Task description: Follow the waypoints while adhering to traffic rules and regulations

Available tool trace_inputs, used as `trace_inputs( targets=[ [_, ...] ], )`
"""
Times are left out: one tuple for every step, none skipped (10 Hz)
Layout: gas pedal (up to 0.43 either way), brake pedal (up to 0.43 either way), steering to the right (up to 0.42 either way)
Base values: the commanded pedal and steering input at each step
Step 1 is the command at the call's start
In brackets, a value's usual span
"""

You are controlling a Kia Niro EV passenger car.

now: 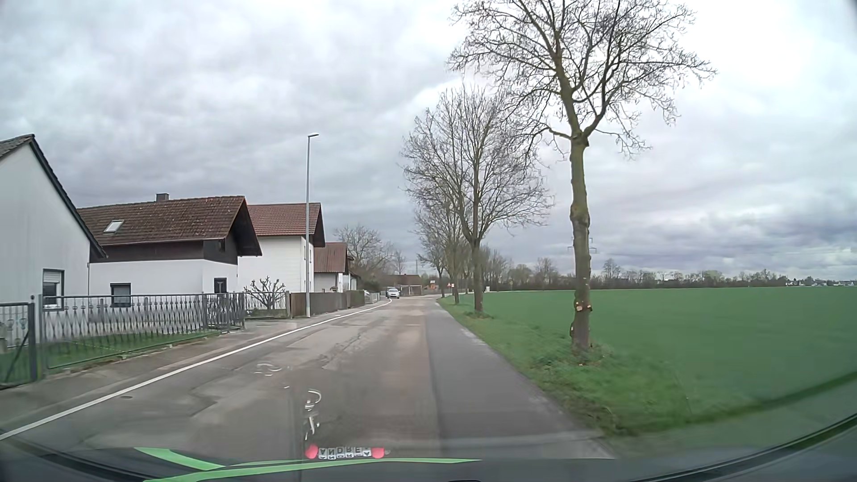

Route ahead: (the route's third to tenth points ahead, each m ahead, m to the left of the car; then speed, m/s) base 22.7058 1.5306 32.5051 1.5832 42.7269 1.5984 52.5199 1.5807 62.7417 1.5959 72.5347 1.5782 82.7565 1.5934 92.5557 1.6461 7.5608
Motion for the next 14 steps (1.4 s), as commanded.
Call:
trace_inputs(
  targets=[
    [0.15,0.0,0.0],
    [0.15,0.0,0.0],
    [0.15,0.0,0.0],
    [0.15,0.0,0.0],
    [0.15,0.0,0.0],
    [0.15,0.0,0.0],
    [0.138,0.0,0.0],
    [0.138,0.0,0.0],
    [0.138,0.0,0.0],
    [0.13,0.0,0.0],
    [0.13,0.0,0.0],
    [0.13,0.0,0.0],
    [0.13,0.0,0.0],
    [0.13,0.0,0.0]
  ],
)
